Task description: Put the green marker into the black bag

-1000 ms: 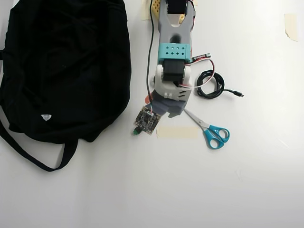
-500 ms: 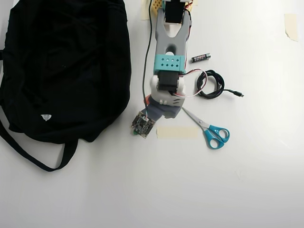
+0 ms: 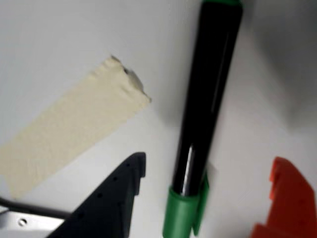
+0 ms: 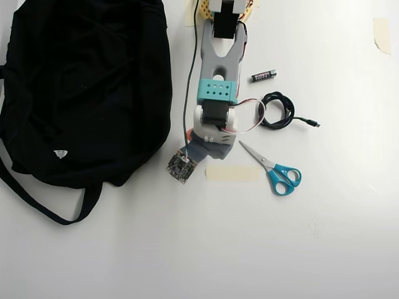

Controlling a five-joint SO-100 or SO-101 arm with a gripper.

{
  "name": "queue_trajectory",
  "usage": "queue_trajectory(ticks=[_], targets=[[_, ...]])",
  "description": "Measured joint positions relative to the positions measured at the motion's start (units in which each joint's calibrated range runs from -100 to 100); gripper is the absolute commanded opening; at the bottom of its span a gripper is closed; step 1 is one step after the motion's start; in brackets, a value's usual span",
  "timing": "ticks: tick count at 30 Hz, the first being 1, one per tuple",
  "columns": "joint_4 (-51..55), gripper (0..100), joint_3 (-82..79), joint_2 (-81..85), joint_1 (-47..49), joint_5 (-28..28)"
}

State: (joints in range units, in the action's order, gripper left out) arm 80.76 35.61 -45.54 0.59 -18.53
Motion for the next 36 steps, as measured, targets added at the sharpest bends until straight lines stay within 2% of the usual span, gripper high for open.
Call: queue_trajectory(ticks=[21, 26, 36], targets=[[-1.63, 32, 5.74, -7.06, -0.66, 0.00], [-1.63, 24, 5.74, -7.06, -0.66, 0.00], [-1.63, 17, 6.05, -7.64, -1.32, -0.10]])
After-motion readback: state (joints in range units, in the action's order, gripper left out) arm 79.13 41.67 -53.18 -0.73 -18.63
